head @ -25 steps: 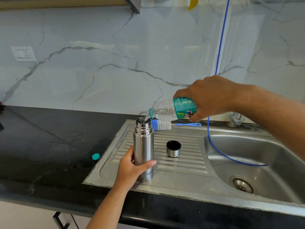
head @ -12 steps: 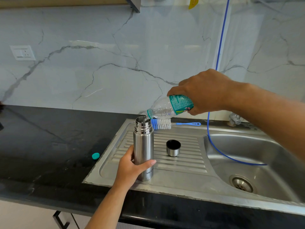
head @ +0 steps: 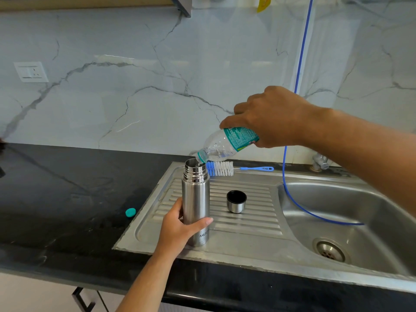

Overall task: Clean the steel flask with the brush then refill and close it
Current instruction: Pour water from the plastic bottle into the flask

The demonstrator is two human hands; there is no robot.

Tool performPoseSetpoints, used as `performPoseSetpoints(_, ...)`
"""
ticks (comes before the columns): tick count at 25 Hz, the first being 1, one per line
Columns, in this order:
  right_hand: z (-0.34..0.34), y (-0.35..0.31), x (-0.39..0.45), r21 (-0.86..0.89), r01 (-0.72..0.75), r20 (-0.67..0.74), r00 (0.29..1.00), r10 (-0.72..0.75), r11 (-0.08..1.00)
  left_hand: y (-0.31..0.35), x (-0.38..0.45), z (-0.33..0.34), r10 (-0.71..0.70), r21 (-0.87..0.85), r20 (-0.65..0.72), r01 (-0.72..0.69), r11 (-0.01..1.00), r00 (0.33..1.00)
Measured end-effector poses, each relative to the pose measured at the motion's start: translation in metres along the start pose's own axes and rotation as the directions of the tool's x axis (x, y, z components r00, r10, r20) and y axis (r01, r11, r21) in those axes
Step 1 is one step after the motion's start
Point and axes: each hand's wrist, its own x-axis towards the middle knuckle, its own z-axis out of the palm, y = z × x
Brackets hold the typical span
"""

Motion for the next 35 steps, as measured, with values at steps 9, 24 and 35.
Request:
performPoseSetpoints(9, -0.003, 0.006, 0.011, -0.156, 0.092, -0.067, 0.992, -0.104, 0.983, -0.001, -0.001, 0.000, 0.005, -0.012, -0.008, -0.005, 1.000, 1.000)
performPoseSetpoints(24, -0.011, 0.012, 0.026, -0.312, 0.191, -0.092, 0.969, -0.230, 0.931, -0.003, 0.000, 0.000, 0.012, -0.014, -0.011, -0.012, 1.000, 1.000)
performPoseSetpoints(35, -0.008, 0.008, 0.025, -0.319, 0.190, -0.085, 0.970, -0.227, 0.928, -0.004, 0.001, 0.000, 0.016, 0.003, -0.009, -0.016, 1.000, 1.000)
